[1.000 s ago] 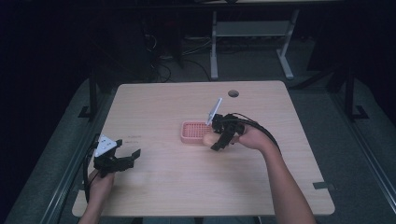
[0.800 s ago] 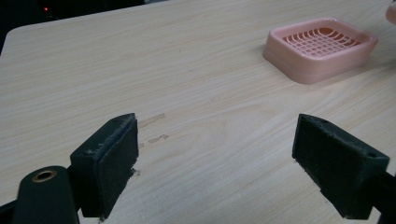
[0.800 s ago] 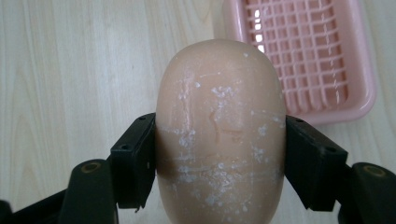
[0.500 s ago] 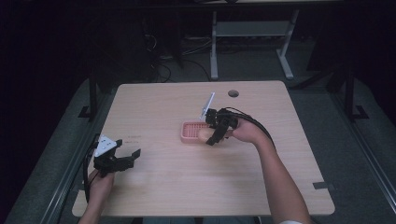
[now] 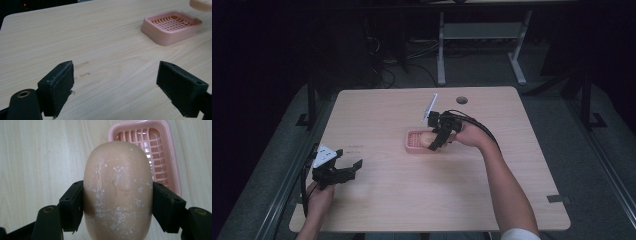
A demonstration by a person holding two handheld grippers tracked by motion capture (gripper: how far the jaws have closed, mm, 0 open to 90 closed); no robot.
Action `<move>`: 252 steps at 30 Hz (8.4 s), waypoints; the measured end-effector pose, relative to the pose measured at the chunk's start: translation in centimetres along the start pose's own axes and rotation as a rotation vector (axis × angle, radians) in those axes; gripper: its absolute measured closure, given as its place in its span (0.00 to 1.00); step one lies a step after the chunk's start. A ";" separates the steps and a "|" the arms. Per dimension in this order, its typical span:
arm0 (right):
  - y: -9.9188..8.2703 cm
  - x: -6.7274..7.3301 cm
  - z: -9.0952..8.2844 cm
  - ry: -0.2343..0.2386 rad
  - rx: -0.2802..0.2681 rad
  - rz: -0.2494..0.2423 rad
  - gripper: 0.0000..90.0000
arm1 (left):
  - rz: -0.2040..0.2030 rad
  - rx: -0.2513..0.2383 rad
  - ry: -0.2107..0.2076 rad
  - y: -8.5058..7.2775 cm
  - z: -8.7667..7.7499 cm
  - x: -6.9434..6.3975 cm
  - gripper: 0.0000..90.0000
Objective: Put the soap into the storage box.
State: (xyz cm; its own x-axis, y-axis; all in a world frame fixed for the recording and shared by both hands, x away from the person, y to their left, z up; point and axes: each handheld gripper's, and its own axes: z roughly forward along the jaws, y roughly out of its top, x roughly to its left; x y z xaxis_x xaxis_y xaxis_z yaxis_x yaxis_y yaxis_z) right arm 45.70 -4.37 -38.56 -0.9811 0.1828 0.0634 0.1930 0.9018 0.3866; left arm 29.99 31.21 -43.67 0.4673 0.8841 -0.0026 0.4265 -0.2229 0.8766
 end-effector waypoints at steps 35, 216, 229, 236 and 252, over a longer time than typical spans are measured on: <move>3.6 -3.2 2.9 0.010 0.041 0.013 0.35 | -0.007 -0.005 -0.003 0.0 0.0 0.0 0.16; -9.4 1.3 -2.3 -0.102 -0.092 0.214 0.27 | 0.021 0.010 0.008 0.0 0.0 -0.3 0.16; -11.1 2.0 -2.7 -0.116 -0.104 0.224 0.27 | 0.025 0.016 0.009 0.0 0.0 -0.3 0.16; -12.1 2.5 -2.5 -0.112 -0.098 0.240 0.27 | 0.026 0.018 0.009 0.0 0.0 -0.3 0.16; -14.8 3.9 -2.4 -0.124 -0.113 0.271 0.27 | 0.025 0.018 0.009 0.0 0.1 -0.4 0.16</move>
State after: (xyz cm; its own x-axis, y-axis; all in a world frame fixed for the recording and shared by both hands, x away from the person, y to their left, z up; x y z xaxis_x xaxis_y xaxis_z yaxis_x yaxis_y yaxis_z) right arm 38.94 -17.97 -41.79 -0.8837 0.4630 0.0679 0.4375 0.7659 0.4711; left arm 29.84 30.84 -43.70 0.4712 0.8817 0.0235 0.4290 -0.2524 0.8673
